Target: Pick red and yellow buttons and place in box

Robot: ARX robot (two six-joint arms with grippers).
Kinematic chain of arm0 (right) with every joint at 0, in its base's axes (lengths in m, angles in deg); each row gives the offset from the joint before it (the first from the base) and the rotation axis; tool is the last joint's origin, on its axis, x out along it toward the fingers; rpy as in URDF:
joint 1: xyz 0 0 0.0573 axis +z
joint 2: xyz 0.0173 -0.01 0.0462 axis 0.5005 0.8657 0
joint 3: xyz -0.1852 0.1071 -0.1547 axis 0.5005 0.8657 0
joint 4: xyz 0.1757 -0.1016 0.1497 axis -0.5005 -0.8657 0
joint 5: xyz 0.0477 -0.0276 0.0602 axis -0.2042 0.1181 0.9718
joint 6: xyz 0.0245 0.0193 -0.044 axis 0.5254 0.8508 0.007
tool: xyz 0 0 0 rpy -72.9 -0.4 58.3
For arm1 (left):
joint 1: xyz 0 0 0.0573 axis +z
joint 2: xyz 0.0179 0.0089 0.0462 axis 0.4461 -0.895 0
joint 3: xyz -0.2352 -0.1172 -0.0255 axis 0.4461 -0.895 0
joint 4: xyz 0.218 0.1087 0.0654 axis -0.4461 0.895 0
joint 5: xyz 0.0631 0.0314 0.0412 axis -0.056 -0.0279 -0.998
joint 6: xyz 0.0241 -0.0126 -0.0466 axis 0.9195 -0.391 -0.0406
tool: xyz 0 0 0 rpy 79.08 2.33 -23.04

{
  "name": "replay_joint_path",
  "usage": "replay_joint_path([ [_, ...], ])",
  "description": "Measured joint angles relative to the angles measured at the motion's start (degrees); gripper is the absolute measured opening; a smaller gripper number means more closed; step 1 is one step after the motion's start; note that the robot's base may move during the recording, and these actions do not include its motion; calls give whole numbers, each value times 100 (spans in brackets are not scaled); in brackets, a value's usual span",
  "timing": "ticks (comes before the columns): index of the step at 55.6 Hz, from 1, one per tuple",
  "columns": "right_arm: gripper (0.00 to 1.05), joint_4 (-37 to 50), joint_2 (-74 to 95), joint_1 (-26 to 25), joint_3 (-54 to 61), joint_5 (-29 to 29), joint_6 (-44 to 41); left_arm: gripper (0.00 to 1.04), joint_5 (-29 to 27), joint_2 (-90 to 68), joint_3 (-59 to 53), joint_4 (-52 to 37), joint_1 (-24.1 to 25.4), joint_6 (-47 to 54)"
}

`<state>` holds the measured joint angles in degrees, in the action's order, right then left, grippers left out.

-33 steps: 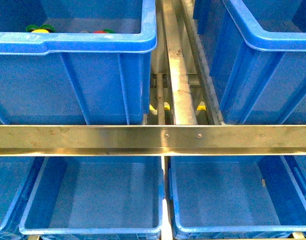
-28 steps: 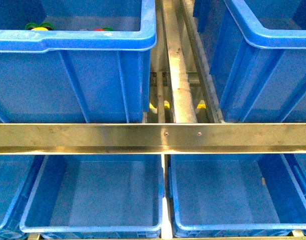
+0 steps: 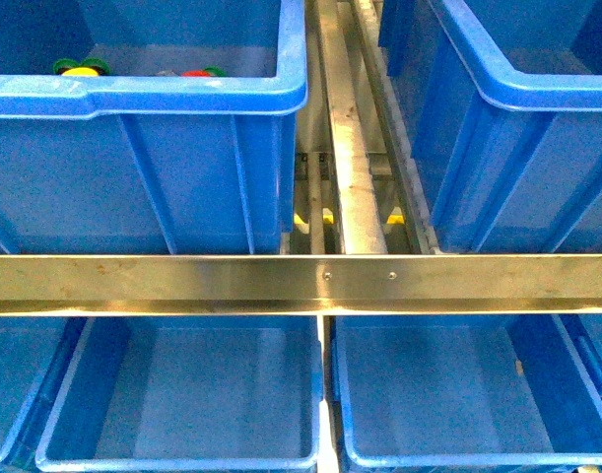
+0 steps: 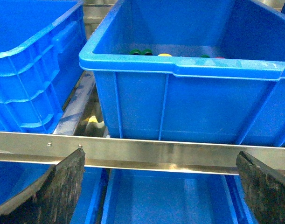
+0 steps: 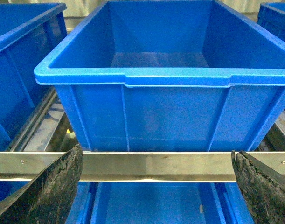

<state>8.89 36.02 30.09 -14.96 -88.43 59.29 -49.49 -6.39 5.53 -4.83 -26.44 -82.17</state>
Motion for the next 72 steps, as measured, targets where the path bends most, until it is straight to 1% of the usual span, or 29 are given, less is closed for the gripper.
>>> replay_joint_path([
  [57,97,0,0,0,0,0,0,97,0,0,0,0,0,0],
  [58,97,0,0,0,0,0,0,97,-48,-24,9,33,-13,-26],
  [60,97,0,0,0,0,2,0,97,-321,-166,138,435,-107,-251],
  [61,97,0,0,0,0,2,0,97,-529,-317,267,802,-219,-446],
  [64,97,0,0,0,0,-2,0,97,-999,-782,658,1427,-483,-1005],
  [66,97,0,0,0,0,0,0,97,-1156,-957,852,1449,-581,-1198],
  [68,97,0,0,0,0,0,0,97,-1196,-1143,1051,1314,-614,-1329],
  [72,97,0,0,0,0,2,0,97,-1058,-1666,1639,772,-472,-1666],
])
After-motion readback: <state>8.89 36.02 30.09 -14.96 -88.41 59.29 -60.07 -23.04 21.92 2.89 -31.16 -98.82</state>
